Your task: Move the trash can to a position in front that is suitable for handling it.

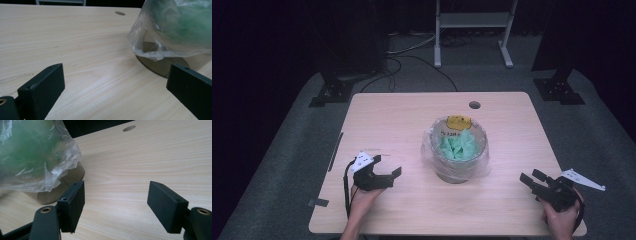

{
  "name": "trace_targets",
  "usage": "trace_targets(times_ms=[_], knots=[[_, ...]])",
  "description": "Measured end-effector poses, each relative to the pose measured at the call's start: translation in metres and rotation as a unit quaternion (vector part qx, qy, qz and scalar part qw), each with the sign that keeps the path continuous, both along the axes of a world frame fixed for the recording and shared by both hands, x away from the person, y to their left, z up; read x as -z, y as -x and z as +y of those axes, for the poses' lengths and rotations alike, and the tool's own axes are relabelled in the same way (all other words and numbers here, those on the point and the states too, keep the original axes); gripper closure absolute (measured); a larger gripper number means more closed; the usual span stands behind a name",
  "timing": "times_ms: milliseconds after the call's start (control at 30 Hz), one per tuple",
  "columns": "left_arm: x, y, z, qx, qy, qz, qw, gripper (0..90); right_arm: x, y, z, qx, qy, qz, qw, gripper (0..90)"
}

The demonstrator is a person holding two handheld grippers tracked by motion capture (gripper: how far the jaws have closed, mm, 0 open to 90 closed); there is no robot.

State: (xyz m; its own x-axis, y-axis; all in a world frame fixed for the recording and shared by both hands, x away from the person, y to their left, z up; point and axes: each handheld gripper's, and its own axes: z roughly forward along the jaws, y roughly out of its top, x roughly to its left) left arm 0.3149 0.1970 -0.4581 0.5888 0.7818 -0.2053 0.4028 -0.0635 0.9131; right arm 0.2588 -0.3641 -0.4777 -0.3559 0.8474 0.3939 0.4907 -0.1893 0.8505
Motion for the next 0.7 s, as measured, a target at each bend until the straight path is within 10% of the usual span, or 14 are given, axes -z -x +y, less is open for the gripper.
trace_targets(times_ms=[700], knots=[[0.0,0.002,-0.003,0.012,0.007,0.006,0.9999,0.5,-0.003,-0.001,0.018,-0.031,0.007,-0.005,0.9995,29.1]])
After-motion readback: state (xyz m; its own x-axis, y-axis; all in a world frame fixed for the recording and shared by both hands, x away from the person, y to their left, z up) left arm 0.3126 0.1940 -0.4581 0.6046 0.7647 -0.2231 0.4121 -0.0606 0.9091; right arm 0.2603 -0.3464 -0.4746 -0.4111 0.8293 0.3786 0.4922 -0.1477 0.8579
